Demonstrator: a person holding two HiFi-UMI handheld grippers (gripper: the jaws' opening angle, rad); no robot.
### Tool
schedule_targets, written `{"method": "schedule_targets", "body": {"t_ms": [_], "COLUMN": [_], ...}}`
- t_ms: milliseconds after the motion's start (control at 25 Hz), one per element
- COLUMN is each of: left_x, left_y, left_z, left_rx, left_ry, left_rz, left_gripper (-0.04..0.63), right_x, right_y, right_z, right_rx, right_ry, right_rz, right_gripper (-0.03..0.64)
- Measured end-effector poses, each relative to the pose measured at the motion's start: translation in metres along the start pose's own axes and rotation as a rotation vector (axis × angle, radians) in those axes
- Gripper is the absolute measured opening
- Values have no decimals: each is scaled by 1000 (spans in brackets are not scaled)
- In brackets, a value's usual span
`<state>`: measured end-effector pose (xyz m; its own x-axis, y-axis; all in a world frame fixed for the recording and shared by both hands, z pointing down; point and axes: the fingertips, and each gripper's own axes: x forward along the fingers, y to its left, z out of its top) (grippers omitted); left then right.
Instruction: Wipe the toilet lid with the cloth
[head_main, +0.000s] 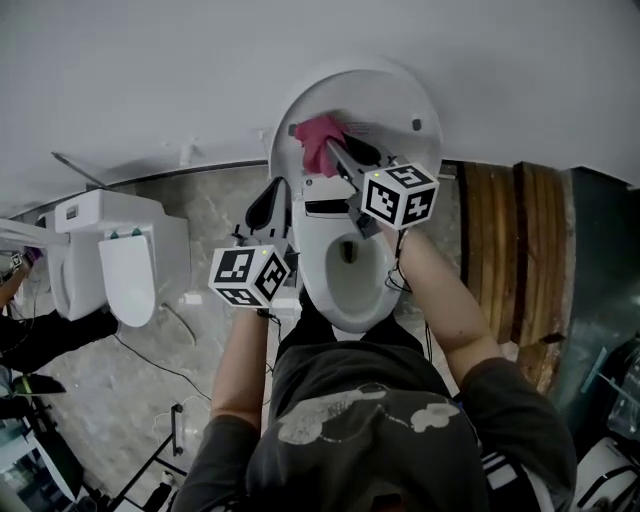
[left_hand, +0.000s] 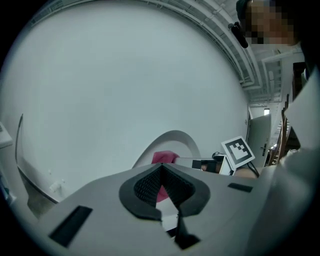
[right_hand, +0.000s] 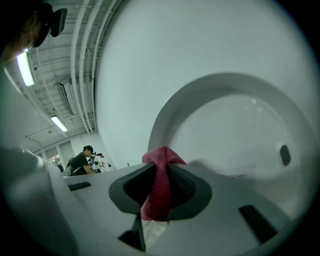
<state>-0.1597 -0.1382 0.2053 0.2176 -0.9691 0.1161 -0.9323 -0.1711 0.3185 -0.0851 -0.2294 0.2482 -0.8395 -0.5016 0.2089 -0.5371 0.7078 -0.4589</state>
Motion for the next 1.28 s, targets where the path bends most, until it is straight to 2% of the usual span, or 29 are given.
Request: {"method": "schedule_targets", "body": {"t_ms": [240, 520, 920, 1080, 1280], "left_x": [11, 14, 17, 23, 31], "left_y": [36, 53, 18, -4, -30], "left_z": [2, -8, -9, -12, -18], "left_rx": [14, -6, 12, 11, 11], "left_ry": [35, 79, 73, 76, 79], "left_rz": [-99, -167, -166, -178, -197], "left_gripper": [8, 8, 8, 8, 8], "right_x": [51, 54, -7, -35, -62], "right_y": [-9, -20, -62, -90, -117], "right_z": [-8, 18, 76, 79, 69], "right_rx": [-13, 27, 61, 73, 146], "right_ry": [9, -87, -260, -274, -287], "right_rz": [-91, -170, -262, -317, -350], "right_gripper": [67, 67, 67, 67, 67]}}
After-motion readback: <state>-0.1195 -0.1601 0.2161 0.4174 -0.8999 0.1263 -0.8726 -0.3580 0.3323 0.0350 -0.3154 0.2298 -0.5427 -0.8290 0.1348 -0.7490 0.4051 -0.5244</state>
